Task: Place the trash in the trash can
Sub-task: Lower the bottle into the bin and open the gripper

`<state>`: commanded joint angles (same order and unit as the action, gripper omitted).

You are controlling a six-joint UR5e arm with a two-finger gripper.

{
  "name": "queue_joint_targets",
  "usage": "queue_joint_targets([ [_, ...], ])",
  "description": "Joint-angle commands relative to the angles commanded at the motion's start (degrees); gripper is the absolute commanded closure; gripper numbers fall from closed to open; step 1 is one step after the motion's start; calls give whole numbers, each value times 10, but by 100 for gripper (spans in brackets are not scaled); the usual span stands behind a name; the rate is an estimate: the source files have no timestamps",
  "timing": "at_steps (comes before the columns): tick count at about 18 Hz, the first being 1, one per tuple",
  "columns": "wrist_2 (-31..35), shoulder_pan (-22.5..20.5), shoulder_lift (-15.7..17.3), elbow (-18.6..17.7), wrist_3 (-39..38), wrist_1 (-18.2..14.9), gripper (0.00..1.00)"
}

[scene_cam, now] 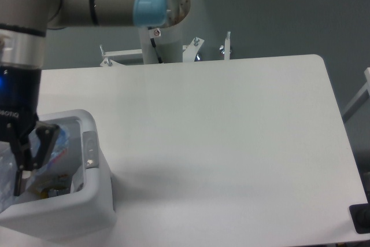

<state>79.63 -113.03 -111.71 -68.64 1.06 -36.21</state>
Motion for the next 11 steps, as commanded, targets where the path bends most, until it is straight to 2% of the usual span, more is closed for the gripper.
queue_joint_targets([
  [4,14,-19,8,-9,3,-1,0],
  [9,17,-115,8,-8,8,-4,0],
  [11,21,-155,13,-15,58,-14,0],
])
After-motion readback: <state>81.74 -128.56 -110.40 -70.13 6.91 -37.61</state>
